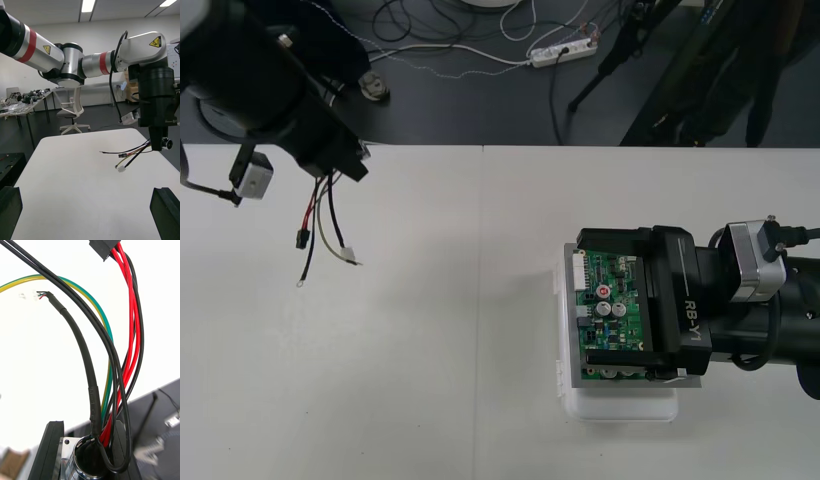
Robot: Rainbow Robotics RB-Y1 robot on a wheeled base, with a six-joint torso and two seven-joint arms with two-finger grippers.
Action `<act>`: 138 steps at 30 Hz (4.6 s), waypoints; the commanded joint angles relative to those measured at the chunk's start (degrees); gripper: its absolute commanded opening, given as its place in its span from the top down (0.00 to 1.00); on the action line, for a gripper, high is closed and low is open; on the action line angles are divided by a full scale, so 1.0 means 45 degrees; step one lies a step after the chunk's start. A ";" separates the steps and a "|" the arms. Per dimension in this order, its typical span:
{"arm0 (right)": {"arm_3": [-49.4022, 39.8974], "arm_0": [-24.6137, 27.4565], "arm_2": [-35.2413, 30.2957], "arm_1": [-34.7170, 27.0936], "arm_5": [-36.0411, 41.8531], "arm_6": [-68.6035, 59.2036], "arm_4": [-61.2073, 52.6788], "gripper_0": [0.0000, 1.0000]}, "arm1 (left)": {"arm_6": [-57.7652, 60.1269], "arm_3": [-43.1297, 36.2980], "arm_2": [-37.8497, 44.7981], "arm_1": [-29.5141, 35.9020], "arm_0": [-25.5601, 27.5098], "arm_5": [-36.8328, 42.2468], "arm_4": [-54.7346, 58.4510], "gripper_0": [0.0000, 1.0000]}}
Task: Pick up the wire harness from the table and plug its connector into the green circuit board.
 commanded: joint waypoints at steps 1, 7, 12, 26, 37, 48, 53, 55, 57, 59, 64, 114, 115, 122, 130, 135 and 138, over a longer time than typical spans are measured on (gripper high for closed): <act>-0.0135 0.0050 -0.0366 -0.0262 0.0072 -0.0393 -0.0481 0.00 | 0.3667 -0.0323 0.2640 0.0446 0.1389 -0.0847 0.1062 1.00; -0.0135 0.0011 -0.0366 -0.0262 0.0091 -0.0472 -0.0774 0.00 | 0.5718 -0.0323 0.5061 0.0212 0.2952 -0.0847 0.2625 1.00; -0.0135 -0.0048 -0.0366 -0.0262 0.0072 -0.0569 -0.0969 0.00 | 0.7378 -0.0323 0.6722 -0.0315 0.4163 -0.0847 0.3777 1.00; -0.0135 -0.0165 -0.0327 -0.0438 0.0072 -0.1097 -0.1086 0.00 | 1.2495 -0.0304 0.8831 -0.2386 0.7210 -0.0847 0.5730 1.00; -0.0135 -0.0262 -0.0347 -0.1766 0.0091 -0.1448 -0.2024 0.00 | 1.5933 -0.0304 0.8870 -0.4710 0.8733 -0.0847 0.6785 1.00; -0.0135 -0.0321 -0.0640 -0.2391 -0.0143 -0.1604 -0.2981 0.00 | 1.9507 -0.0382 0.8147 -0.5882 1.0003 -0.0847 0.7820 1.00; -0.0135 -0.0575 -0.1147 -0.2313 -0.0905 -0.1722 -0.3157 0.00 | 2.0933 -0.0733 0.7229 -0.6097 1.0647 -0.0847 0.8679 1.00; -0.0135 -0.0594 -0.1284 -0.2313 -0.1081 -0.1761 -0.3274 0.00 | 2.1538 -0.1065 0.7034 -0.6214 1.0881 -0.0847 0.8836 1.00; -0.0135 -0.0594 -0.1421 -0.2313 -0.1120 -0.1839 -0.3450 0.00 | 2.2398 -0.1475 0.6761 -0.6331 1.1194 -0.0847 0.9070 1.00; -0.0135 -0.0594 -0.1557 -0.2293 -0.1120 -0.1897 -0.3547 0.00 | 2.2984 -0.1749 0.6409 -0.6350 1.1428 -0.0847 0.9343 1.00; -0.0135 -0.0536 -0.2007 -0.2293 -0.1120 -0.1995 -0.3645 0.00 | 2.4195 -0.2608 0.5257 -0.6311 1.2249 -0.0847 1.0086 1.00; 0.4729 -0.5282 0.1782 -0.3817 -0.1120 -0.1878 -0.4739 0.00 | 2.7671 -0.4425 -0.2751 -0.3050 1.0120 0.5578 1.5340 1.00; 0.4787 -0.5360 0.1841 -0.3817 -0.1120 -0.1878 -0.4758 0.00 | 2.7886 -0.4425 -0.2751 -0.3069 1.0042 0.5578 1.5340 1.00; 0.5510 -0.6083 0.2954 -0.3680 -0.1120 -0.1722 -0.5285 0.00 | 2.8277 -0.4425 -0.2732 -0.3362 0.9788 0.5598 1.5398 1.00; 0.7658 -0.7118 0.4028 -0.3426 -0.1120 -0.1370 -0.5637 0.00 | 2.8472 -0.4425 -0.3083 -0.3557 0.9397 0.5598 1.5340 1.00; 0.7853 -0.7255 0.4302 -0.3367 -0.1120 -0.1214 -0.5676 0.00 | 2.8511 -0.4425 -0.3142 -0.3733 0.9378 0.5578 1.5340 1.00; 0.7853 -0.7372 0.4868 -0.3153 -0.1120 -0.1136 -0.6028 0.00 | 2.8511 -0.4425 -0.3278 -0.3870 0.9338 0.5578 1.5320 1.00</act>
